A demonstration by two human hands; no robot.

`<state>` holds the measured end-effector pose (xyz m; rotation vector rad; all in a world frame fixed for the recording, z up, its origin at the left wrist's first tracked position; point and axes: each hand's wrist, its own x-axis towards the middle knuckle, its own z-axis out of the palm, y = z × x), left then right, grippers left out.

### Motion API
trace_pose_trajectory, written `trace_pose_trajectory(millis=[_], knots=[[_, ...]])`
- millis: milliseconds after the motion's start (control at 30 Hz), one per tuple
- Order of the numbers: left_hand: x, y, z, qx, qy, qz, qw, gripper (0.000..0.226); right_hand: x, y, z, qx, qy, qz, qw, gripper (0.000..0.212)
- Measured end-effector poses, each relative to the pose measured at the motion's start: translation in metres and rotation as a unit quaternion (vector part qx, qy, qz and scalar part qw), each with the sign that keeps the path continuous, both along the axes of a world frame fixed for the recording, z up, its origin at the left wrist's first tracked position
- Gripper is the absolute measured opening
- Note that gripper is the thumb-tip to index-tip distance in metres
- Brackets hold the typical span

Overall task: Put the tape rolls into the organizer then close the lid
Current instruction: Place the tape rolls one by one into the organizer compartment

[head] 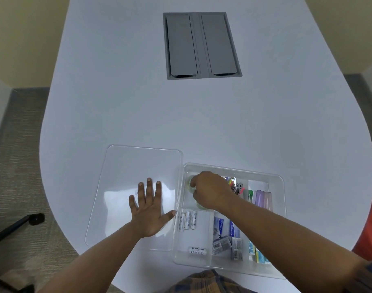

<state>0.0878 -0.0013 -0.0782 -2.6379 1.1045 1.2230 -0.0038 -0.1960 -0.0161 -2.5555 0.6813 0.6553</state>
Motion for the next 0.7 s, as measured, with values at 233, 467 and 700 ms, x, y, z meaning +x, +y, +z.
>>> trace_pose_trajectory(millis=[233,467,700], knots=[[-0.0004,0.0002,0.0003,-0.001,-0.003,0.0,1.0,0.104,0.005,0.0026,0.0032,-0.01,0.051,0.018,0.998,0.027],[-0.0001,0.0012,-0.0017,0.0,-0.005,-0.004,1.0,0.103,0.0008,0.0035,0.0022,-0.029,0.051,0.037,0.998,0.04],[-0.0003,0.0014,-0.0026,-0.006,-0.003,-0.003,1.0,0.103,0.0028,0.0044,0.0098,-0.022,0.061,0.027,0.998,0.027]])
